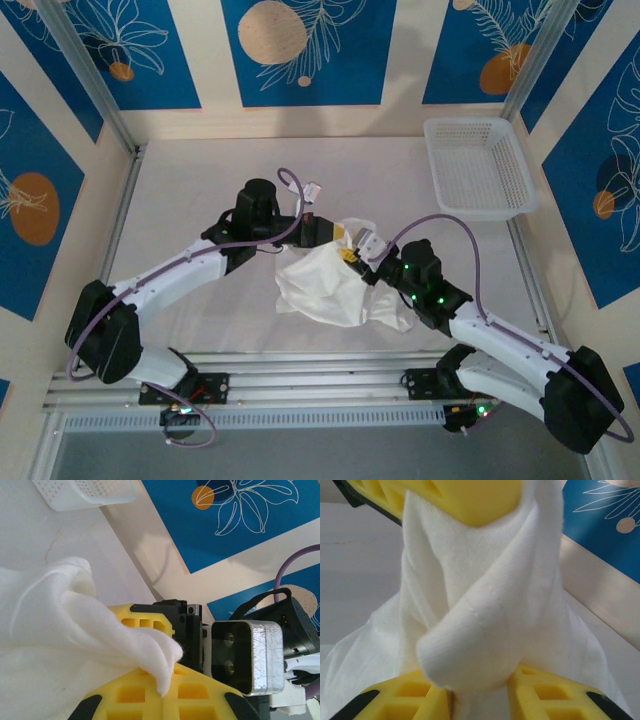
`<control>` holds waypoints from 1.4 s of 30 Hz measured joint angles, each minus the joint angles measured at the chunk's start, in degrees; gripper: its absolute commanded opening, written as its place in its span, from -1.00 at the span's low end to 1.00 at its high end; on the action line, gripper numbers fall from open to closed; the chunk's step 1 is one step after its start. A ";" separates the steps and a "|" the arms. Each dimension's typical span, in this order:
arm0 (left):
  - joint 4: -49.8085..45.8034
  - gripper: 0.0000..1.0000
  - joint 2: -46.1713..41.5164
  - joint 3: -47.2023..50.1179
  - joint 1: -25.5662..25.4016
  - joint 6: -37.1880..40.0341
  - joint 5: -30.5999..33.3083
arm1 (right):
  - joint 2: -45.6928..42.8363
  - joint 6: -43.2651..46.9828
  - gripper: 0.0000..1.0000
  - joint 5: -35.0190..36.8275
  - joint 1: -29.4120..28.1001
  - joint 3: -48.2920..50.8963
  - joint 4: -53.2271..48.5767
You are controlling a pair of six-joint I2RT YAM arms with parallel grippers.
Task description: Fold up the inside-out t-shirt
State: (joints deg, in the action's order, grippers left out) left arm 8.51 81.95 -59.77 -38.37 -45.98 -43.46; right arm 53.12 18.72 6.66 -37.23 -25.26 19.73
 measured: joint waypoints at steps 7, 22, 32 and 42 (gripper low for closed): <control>0.00 -1.00 0.00 0.00 0.00 0.00 0.00 | -3.50 -2.75 -0.30 -2.43 2.93 -0.15 -1.22; 0.00 -1.00 0.00 0.00 0.00 0.02 0.02 | -1.49 -4.87 -0.71 -5.51 3.93 -1.64 -3.89; -5.57 -0.82 2.16 -1.20 5.84 8.70 0.37 | -2.34 -13.51 -1.00 -17.59 6.29 -11.69 -18.97; -5.31 -0.38 13.33 -2.08 10.64 13.16 1.79 | 2.27 -35.19 -1.00 -37.94 13.05 -18.36 -23.61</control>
State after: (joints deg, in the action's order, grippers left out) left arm 3.20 95.29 -61.84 -27.73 -32.82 -41.67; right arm 55.40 -16.47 -31.29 -24.18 -43.62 -3.88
